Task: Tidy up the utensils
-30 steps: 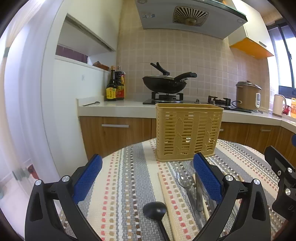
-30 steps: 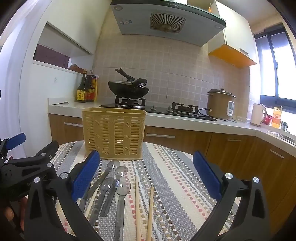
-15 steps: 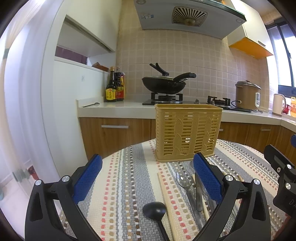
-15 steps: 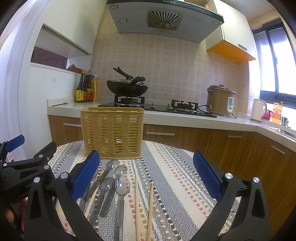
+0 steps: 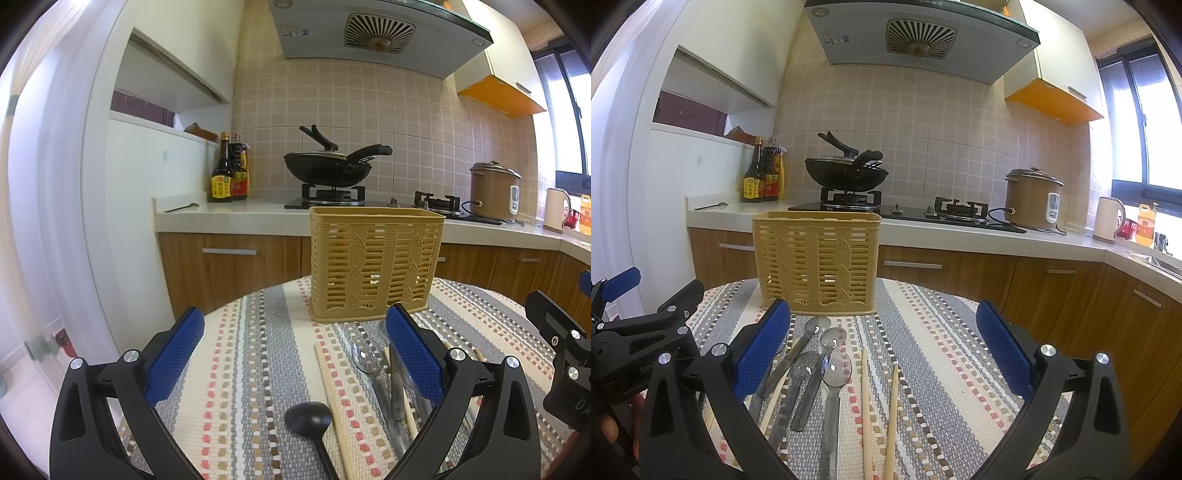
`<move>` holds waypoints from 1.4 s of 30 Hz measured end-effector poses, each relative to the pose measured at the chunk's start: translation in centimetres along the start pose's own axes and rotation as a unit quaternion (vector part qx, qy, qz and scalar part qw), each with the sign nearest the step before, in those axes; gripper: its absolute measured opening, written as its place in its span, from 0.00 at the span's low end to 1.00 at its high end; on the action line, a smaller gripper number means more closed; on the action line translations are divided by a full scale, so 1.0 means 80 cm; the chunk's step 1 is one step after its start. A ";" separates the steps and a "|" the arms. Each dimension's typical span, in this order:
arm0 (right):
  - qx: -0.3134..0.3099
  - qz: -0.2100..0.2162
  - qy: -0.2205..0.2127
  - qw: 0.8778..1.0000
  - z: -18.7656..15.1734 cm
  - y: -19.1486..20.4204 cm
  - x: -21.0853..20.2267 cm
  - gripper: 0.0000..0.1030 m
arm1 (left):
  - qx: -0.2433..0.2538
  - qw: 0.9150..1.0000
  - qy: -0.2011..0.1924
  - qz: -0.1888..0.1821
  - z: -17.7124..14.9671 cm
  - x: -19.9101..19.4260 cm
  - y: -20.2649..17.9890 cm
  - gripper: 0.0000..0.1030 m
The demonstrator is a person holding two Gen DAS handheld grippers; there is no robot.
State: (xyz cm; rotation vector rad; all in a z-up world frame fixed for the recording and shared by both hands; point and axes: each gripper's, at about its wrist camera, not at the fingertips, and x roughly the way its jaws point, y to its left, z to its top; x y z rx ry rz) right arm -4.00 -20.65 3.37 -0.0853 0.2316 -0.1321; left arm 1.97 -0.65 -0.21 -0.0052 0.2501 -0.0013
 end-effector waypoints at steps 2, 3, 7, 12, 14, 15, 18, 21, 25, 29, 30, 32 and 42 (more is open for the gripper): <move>-0.001 0.000 0.000 1.000 0.000 0.001 0.000 0.93 | 0.000 1.000 -0.001 0.000 0.000 0.000 -0.002 0.93; -0.001 0.000 0.000 1.000 0.000 0.001 0.000 0.93 | 0.000 1.000 -0.001 0.000 0.000 0.000 -0.003 0.93; -0.001 0.000 0.001 1.000 0.000 0.001 0.000 0.93 | 0.000 1.000 -0.001 0.000 0.000 0.000 0.000 0.93; -0.006 -0.001 0.001 1.000 0.000 0.004 0.001 0.93 | 0.000 1.000 -0.001 -0.001 0.000 -0.001 0.001 0.93; -0.007 0.000 0.002 1.000 -0.001 0.004 0.000 0.93 | 0.000 1.000 -0.001 0.000 0.000 -0.001 0.002 0.93; -0.007 0.000 0.002 1.000 -0.001 0.004 0.000 0.93 | -0.001 1.000 -0.001 0.000 0.000 -0.001 0.002 0.93; -0.007 0.000 0.001 1.000 0.000 0.004 0.001 0.93 | 0.000 1.000 -0.001 0.000 0.000 -0.001 0.002 0.93; -0.006 0.000 0.001 1.000 0.000 0.004 0.001 0.93 | -0.001 1.000 -0.002 0.000 0.001 -0.001 0.001 0.93; -0.006 0.001 0.001 1.000 0.000 0.004 0.000 0.93 | -0.001 1.000 -0.001 -0.001 0.001 -0.001 0.001 0.93; -0.007 0.001 0.002 1.000 0.000 0.004 0.001 0.93 | -0.001 1.000 -0.001 -0.001 0.001 -0.001 0.002 0.93; -0.007 0.000 0.002 1.000 0.000 0.004 0.001 0.93 | -0.001 1.000 -0.002 -0.001 0.000 -0.001 0.002 0.93; -0.008 -0.001 0.001 1.000 0.000 0.004 0.000 0.93 | -0.001 1.000 -0.002 -0.001 0.001 -0.001 0.002 0.93; -0.010 -0.004 0.004 1.000 0.001 0.004 -0.001 0.93 | -0.001 1.000 -0.004 0.000 0.001 -0.002 0.001 0.93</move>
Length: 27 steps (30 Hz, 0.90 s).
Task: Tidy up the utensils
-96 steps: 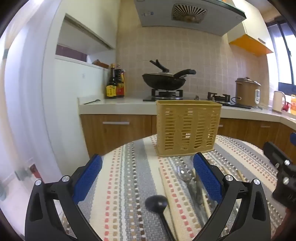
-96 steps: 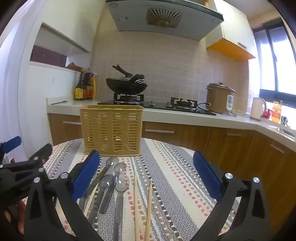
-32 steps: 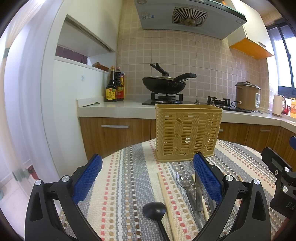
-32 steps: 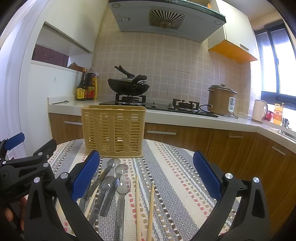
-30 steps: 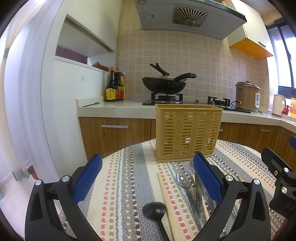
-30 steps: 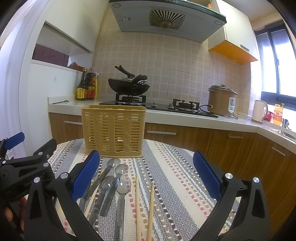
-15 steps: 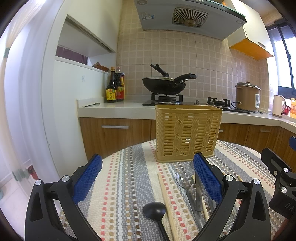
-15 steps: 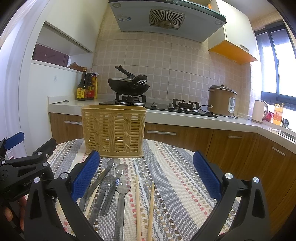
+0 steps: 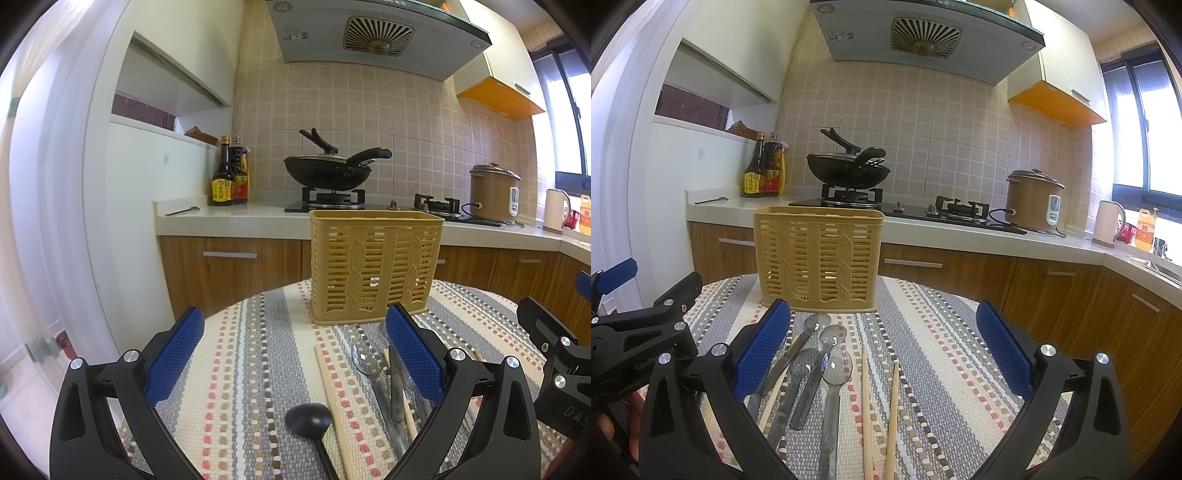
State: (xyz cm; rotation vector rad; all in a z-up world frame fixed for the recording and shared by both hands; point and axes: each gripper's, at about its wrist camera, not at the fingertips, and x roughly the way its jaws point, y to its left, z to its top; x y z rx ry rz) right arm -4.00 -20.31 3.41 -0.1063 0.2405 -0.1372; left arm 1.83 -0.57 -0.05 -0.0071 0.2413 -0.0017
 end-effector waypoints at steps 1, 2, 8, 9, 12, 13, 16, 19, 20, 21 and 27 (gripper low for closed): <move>0.001 -0.003 0.000 1.000 0.000 -0.001 0.000 0.93 | 0.000 1.000 0.000 0.000 0.000 0.000 0.000 0.93; 0.003 -0.006 0.000 1.000 0.001 -0.001 0.000 0.93 | -0.002 1.000 0.001 0.000 0.000 0.000 0.000 0.93; 0.029 -0.060 -0.012 0.998 -0.001 -0.013 -0.004 0.93 | -0.005 1.000 0.006 0.008 0.004 -0.002 0.007 0.93; 0.028 -0.061 -0.011 0.998 -0.001 -0.014 -0.003 0.93 | 0.001 1.000 0.014 0.007 0.008 -0.002 0.008 0.93; 0.000 -0.030 0.035 0.999 0.006 -0.012 0.008 0.93 | -0.012 0.999 0.045 -0.026 0.026 0.002 0.029 0.93; -0.005 -0.017 0.052 0.998 0.011 -0.014 0.013 0.93 | -0.028 0.997 0.060 -0.042 0.035 0.006 0.043 0.92; 0.005 -0.004 0.078 0.997 0.028 -0.027 0.019 0.93 | -0.072 0.984 0.130 -0.094 0.053 0.030 0.082 0.90; 0.003 -0.015 0.117 0.993 0.044 -0.039 0.039 0.93 | -0.087 0.968 0.211 -0.109 0.055 0.059 0.103 0.80; 0.006 -0.008 0.132 0.991 0.045 -0.042 0.046 0.92 | -0.083 0.960 0.243 -0.115 0.052 0.070 0.103 0.80; 0.012 0.007 0.152 0.988 0.047 -0.046 0.056 0.90 | -0.081 0.952 0.265 -0.126 0.047 0.078 0.103 0.79; 0.035 0.076 0.318 0.944 0.025 -0.065 0.122 0.56 | -0.087 0.896 0.394 -0.183 -0.009 0.108 0.072 0.64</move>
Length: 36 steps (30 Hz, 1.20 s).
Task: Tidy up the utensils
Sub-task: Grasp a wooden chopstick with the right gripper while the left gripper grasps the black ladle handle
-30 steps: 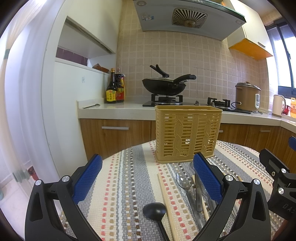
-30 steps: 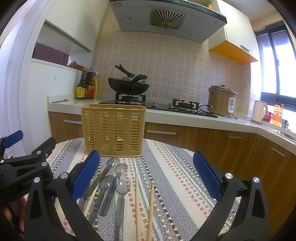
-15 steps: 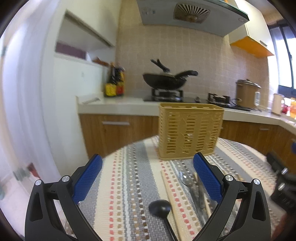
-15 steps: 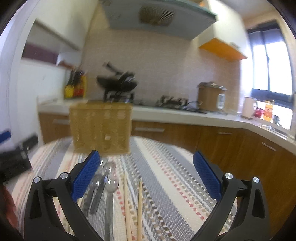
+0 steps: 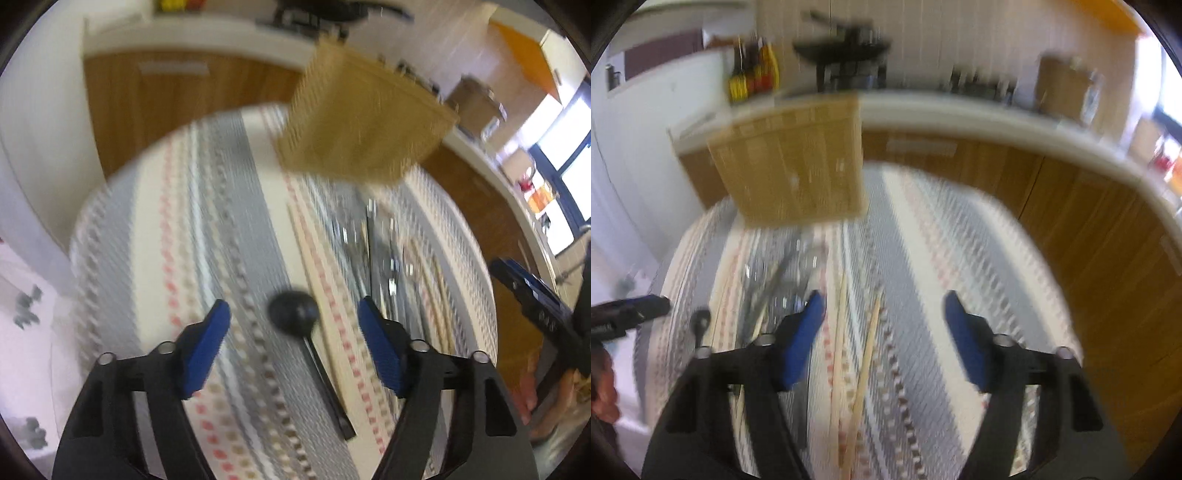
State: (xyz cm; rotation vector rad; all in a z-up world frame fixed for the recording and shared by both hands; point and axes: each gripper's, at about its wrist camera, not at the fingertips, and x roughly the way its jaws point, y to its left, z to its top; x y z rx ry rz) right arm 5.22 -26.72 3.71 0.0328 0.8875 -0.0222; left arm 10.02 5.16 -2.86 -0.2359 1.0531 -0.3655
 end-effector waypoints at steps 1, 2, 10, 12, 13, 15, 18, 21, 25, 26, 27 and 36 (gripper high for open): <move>0.006 0.016 0.031 0.999 0.001 -0.006 0.012 0.54 | -0.002 1.000 0.016 0.000 -0.003 0.010 -0.002 0.61; 0.008 0.023 0.050 0.998 0.001 -0.010 0.018 0.52 | -0.002 1.000 0.026 0.004 -0.006 0.017 -0.004 0.61; 0.042 0.082 0.167 0.982 0.006 -0.030 0.072 0.35 | 0.017 0.996 0.082 0.027 -0.009 0.046 -0.027 0.50; 0.043 0.077 0.180 0.980 0.009 -0.030 0.082 0.30 | 0.026 0.996 0.082 0.039 -0.011 0.046 -0.032 0.49; 0.040 0.070 0.184 0.980 0.011 -0.027 0.088 0.29 | 0.027 0.995 0.083 0.043 -0.011 0.047 -0.032 0.47; 0.038 0.071 0.194 0.978 0.014 -0.023 0.094 0.29 | 0.030 0.995 0.087 0.048 -0.006 0.053 -0.035 0.46; 0.025 0.067 0.215 0.974 0.015 -0.009 0.109 0.25 | 0.038 0.994 0.093 0.052 0.000 0.057 -0.037 0.46; -0.007 0.030 0.222 0.974 0.018 0.008 0.118 0.18 | 0.054 0.991 0.103 0.066 0.013 0.064 -0.042 0.39; -0.037 0.005 0.227 0.973 0.020 0.019 0.122 0.07 | 0.071 0.988 0.117 0.075 0.024 0.071 -0.045 0.33; -0.036 0.008 0.229 0.973 0.020 0.019 0.124 0.07 | 0.073 0.987 0.120 0.074 0.026 0.072 -0.045 0.33; -0.034 0.010 0.231 0.972 0.021 0.018 0.125 0.07 | 0.076 0.987 0.124 0.074 0.029 0.073 -0.045 0.33; -0.064 -0.003 0.246 0.967 0.031 0.034 0.135 0.06 | 0.119 0.975 0.115 0.150 0.028 0.098 -0.086 0.26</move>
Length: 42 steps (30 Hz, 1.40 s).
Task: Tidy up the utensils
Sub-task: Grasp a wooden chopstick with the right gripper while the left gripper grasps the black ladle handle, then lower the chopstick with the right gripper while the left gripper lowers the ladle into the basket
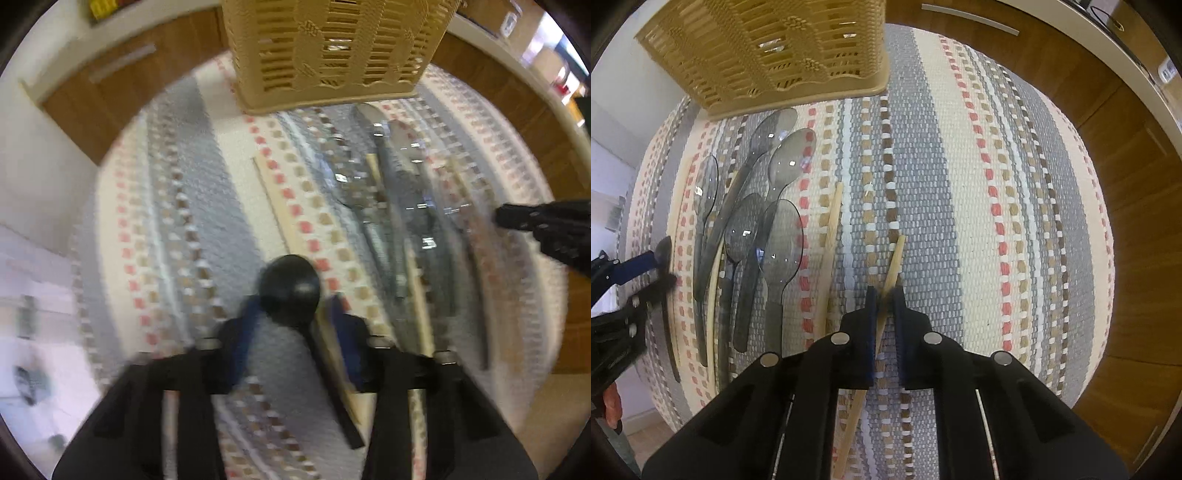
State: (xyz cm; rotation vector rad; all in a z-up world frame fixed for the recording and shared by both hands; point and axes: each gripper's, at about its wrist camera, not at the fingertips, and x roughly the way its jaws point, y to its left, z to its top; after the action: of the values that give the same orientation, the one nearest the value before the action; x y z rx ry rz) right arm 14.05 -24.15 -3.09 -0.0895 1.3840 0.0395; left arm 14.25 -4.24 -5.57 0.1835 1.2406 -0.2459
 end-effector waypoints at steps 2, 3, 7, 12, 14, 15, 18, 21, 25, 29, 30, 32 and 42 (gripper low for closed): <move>-0.003 0.001 -0.004 1.000 0.001 -0.001 -0.002 0.04 | 0.000 1.000 -0.008 -0.006 0.000 -0.001 -0.003 0.24; -0.003 0.003 -0.010 1.000 0.001 0.000 -0.004 0.04 | -0.003 1.000 -0.013 -0.009 0.001 -0.002 -0.002 0.21; 0.001 0.021 -0.027 0.999 -0.006 -0.004 -0.017 0.04 | -0.024 0.998 -0.050 -0.041 0.002 -0.016 0.009 0.04; 0.004 0.032 -0.040 0.999 0.001 -0.008 -0.026 0.04 | -0.038 0.995 -0.053 -0.077 -0.003 -0.016 0.030 0.04; 0.004 0.035 -0.043 0.998 0.004 -0.008 -0.027 0.04 | -0.044 0.994 -0.056 -0.086 -0.005 -0.017 0.039 0.04; 0.006 0.035 -0.045 0.998 0.004 -0.008 -0.029 0.04 | -0.048 0.993 -0.059 -0.088 -0.008 -0.020 0.043 0.04; 0.007 0.045 -0.061 0.997 -0.008 -0.011 -0.033 0.04 | -0.056 0.989 -0.081 -0.109 -0.015 -0.027 0.044 0.03; 0.007 0.062 -0.091 0.994 -0.019 -0.011 -0.047 0.04 | -0.070 0.981 -0.129 -0.124 -0.029 -0.055 0.053 0.03; 0.005 0.083 -0.145 0.986 -0.032 -0.014 -0.077 0.04 | -0.080 0.967 -0.198 -0.141 -0.037 -0.094 0.061 0.03; 0.005 0.104 -0.205 0.973 -0.045 -0.026 -0.112 0.04 | -0.083 0.945 -0.274 -0.157 -0.037 -0.134 0.061 0.03; 0.001 0.101 -0.222 0.970 -0.049 -0.025 -0.121 0.04 | -0.085 0.938 -0.295 -0.159 -0.037 -0.143 0.062 0.03; -0.007 0.092 -0.255 0.963 -0.055 -0.018 -0.138 0.04 | -0.091 0.928 -0.325 -0.158 -0.030 -0.157 0.061 0.03; -0.020 0.094 -0.380 0.920 -0.031 -0.008 -0.246 0.04 | -0.102 0.873 -0.436 -0.193 0.024 -0.211 0.071 0.03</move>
State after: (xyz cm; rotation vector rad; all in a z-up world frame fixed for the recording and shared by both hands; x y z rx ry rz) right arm 7.99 -24.50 15.83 0.0273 0.6072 0.2389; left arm 12.49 2.13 11.12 -0.3451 0.3760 -0.4768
